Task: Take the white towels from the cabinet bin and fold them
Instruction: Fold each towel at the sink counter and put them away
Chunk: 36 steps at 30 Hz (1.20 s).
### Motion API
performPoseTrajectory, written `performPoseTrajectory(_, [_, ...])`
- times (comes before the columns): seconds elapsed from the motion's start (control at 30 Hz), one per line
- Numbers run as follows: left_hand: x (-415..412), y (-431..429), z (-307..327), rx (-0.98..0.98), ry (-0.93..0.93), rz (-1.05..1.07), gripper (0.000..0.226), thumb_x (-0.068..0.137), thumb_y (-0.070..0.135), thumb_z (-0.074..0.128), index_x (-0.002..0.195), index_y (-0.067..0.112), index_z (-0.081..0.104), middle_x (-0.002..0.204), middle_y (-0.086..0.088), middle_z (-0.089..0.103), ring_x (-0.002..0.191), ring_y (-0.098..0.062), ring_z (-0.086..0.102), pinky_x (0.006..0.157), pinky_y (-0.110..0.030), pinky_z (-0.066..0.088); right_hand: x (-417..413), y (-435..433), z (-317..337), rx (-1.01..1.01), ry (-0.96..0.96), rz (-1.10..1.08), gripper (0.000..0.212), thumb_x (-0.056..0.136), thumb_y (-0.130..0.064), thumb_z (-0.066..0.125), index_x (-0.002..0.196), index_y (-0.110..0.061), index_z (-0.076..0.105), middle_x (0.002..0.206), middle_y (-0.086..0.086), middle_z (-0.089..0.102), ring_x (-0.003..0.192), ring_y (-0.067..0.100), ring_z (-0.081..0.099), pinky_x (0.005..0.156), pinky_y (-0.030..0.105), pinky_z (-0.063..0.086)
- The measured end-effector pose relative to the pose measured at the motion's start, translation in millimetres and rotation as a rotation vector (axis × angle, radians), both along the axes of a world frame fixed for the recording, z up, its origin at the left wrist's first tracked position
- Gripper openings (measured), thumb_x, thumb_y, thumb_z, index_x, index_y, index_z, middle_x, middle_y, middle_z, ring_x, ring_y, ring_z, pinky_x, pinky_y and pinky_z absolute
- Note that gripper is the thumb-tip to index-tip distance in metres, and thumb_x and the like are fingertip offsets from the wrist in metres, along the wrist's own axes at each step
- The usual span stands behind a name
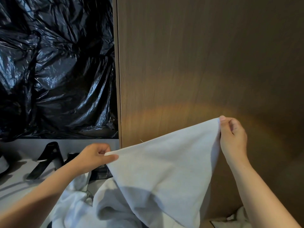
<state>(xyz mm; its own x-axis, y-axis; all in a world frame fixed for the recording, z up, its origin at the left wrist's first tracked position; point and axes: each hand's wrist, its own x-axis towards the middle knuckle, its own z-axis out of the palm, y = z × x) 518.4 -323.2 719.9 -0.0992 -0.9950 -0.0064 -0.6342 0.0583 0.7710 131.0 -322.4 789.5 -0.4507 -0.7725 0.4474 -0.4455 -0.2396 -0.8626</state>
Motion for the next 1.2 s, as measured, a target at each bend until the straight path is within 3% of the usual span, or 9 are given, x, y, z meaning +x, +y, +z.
performPoseTrajectory(0.13, [-6,9,7,0.165,0.414,-0.025,0.032,0.070,0.020,0.083,0.073,0.008,0.053,0.069,-0.013,0.065,0.064,-0.016,0.064,0.058,-0.020,0.054,-4,-2,4,0.001,0.009,-0.035,0.031,0.102,-0.041,0.043,0.102,-0.015,0.059,0.088,-0.009,0.058,0.082,0.003,0.054,0.068,0.019,0.041])
performPoseTrajectory(0.33, [-4,1,40,0.108,0.650,-0.042,0.082,0.019,0.041,0.098,0.085,0.007,0.061,0.083,-0.016,0.071,0.075,-0.024,0.071,0.065,-0.026,0.060,-10,-2,18,-0.057,0.032,-0.117,0.031,0.102,-0.045,0.040,0.101,-0.018,0.055,0.087,-0.010,0.055,0.084,0.010,0.056,0.075,0.029,0.045])
performPoseTrajectory(0.53, [-12,0,83,0.041,0.245,-0.086,0.060,0.057,0.057,0.081,0.091,0.008,0.072,0.087,-0.008,0.075,0.085,-0.024,0.071,0.078,-0.033,0.057,-16,-1,39,-0.123,0.035,-0.151,0.027,0.102,-0.044,0.040,0.105,-0.021,0.053,0.101,-0.003,0.057,0.094,0.013,0.055,0.082,0.030,0.046])
performPoseTrajectory(0.6, [-13,0,88,0.035,0.424,-0.059,0.078,0.051,0.068,0.080,0.099,0.007,0.069,0.090,-0.007,0.075,0.090,-0.022,0.071,0.077,-0.028,0.053,-19,3,45,-0.150,0.057,-0.161,0.026,0.102,-0.043,0.041,0.104,-0.021,0.054,0.101,-0.002,0.057,0.095,0.014,0.055,0.082,0.032,0.046])
performPoseTrajectory(0.67, [-22,4,97,-0.010,0.624,-0.029,0.053,0.079,0.054,0.068,0.108,0.011,0.065,0.090,-0.010,0.073,0.094,-0.028,0.068,0.080,-0.033,0.053,-20,7,50,-0.187,0.094,-0.168,0.026,0.102,-0.039,0.043,0.102,-0.017,0.056,0.097,0.000,0.058,0.093,0.017,0.055,0.079,0.034,0.042])
performPoseTrajectory(0.73, [-32,6,108,-0.143,0.617,0.089,0.027,0.096,0.041,0.050,0.106,0.019,0.063,0.090,-0.016,0.069,0.088,-0.030,0.066,0.077,-0.037,0.052,-20,10,55,-0.225,0.109,-0.187,0.026,0.102,-0.038,0.045,0.100,-0.015,0.058,0.094,0.002,0.059,0.091,0.020,0.055,0.078,0.033,0.041])
performPoseTrajectory(0.97, [-48,31,166,-0.556,0.593,0.249,0.016,0.099,0.033,0.050,0.088,0.023,0.057,0.082,0.000,0.061,0.071,-0.018,0.059,0.063,-0.033,0.047,-16,25,77,-0.298,0.006,-0.194,0.029,0.100,-0.045,0.044,0.097,-0.020,0.059,0.087,-0.009,0.058,0.085,0.013,0.057,0.073,0.032,0.047])
performPoseTrajectory(1.1, [-41,36,179,-0.560,0.553,0.264,0.016,0.099,0.033,0.049,0.090,0.023,0.057,0.082,0.002,0.060,0.067,-0.015,0.060,0.056,-0.027,0.049,-13,31,83,-0.295,-0.061,-0.156,0.030,0.100,-0.045,0.044,0.092,-0.020,0.058,0.085,-0.007,0.058,0.081,0.009,0.056,0.068,0.027,0.045])
performPoseTrajectory(1.2, [-33,20,164,-0.499,0.318,0.332,0.018,0.097,0.038,0.052,0.098,0.022,0.058,0.089,0.000,0.062,0.079,-0.022,0.062,0.067,-0.035,0.051,-8,25,75,-0.183,-0.007,-0.130,0.034,0.101,-0.038,0.045,0.088,-0.009,0.058,0.078,-0.002,0.054,0.076,0.015,0.052,0.062,0.022,0.040])
